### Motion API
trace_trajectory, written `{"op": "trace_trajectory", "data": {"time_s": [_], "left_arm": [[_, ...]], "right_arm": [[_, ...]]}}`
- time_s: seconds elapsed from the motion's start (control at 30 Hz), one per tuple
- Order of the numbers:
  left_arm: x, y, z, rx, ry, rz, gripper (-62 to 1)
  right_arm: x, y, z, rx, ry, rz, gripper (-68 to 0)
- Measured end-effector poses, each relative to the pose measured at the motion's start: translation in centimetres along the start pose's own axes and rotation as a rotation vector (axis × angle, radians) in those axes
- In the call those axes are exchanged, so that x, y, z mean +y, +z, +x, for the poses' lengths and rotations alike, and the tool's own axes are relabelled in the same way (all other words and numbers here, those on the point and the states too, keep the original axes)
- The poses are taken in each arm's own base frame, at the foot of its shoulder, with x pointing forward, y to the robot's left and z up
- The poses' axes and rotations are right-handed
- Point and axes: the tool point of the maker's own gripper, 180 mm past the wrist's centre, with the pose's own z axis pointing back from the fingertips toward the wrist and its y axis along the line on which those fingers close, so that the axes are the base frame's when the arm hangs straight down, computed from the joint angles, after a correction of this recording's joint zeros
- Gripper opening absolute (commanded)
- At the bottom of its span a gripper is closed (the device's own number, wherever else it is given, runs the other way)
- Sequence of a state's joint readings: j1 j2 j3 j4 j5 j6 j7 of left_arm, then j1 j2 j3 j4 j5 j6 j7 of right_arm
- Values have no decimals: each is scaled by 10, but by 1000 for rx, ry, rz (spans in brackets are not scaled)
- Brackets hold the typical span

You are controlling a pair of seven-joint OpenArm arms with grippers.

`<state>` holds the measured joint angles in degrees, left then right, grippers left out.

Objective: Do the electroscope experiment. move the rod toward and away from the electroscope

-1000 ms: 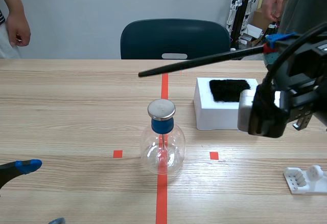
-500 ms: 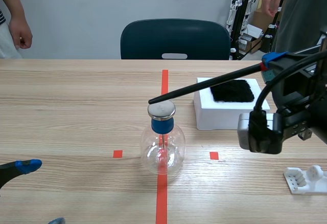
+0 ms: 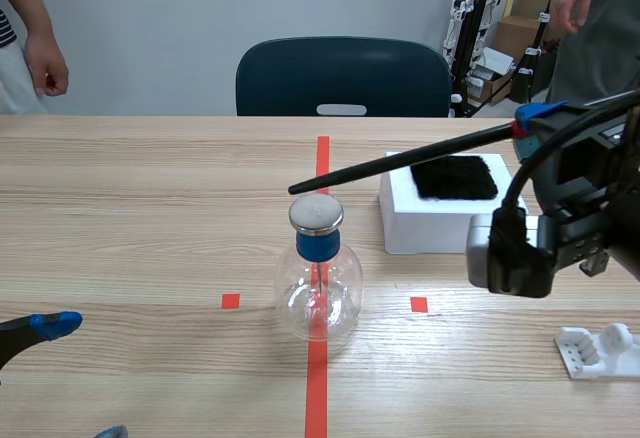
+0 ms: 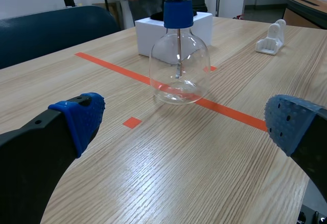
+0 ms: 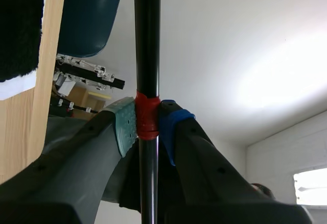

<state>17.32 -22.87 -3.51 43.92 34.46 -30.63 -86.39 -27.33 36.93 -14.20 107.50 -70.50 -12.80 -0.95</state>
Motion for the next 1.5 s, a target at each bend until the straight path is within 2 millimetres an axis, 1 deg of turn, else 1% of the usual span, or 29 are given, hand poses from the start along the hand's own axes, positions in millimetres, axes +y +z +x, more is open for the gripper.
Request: {"op": "trace_trajectory", "data": {"time_s": [0.1,0.2,0.27,0.47,0.6,0.7,0.87,1.03,1.13,1.3,1.37,1.5], "left_arm": [[0,0,0,0,0,0,14],[0,0,0,0,0,0,14],[0,0,0,0,0,0,14],[0,0,0,0,0,0,14],[0,0,0,0,0,0,14],[0,0,0,0,0,0,14],[0,0,0,0,0,0,14],[0,0,0,0,0,0,14],[0,0,0,0,0,0,14],[0,0,0,0,0,0,14],[0,0,0,0,0,0,14],[0,0,0,0,0,0,14]], "right_arm": [[-9,0,-11,20,-71,-18,-674],[-28,-1,-31,52,-131,-59,-673],[-36,-1,-44,74,-162,-77,-673],[-44,0,-70,95,-290,-81,-673],[-44,5,-83,101,-392,-72,-673],[-44,9,-89,106,-462,-75,-673],[-49,23,-100,92,-549,-97,-673],[-52,41,-105,75,-588,-131,-673],[-53,51,-105,70,-603,-156,-673],[-50,66,-109,104,-648,-218,-673],[-46,73,-109,119,-668,-237,-673],[-39,78,-108,142,-690,-244,-673]]}}
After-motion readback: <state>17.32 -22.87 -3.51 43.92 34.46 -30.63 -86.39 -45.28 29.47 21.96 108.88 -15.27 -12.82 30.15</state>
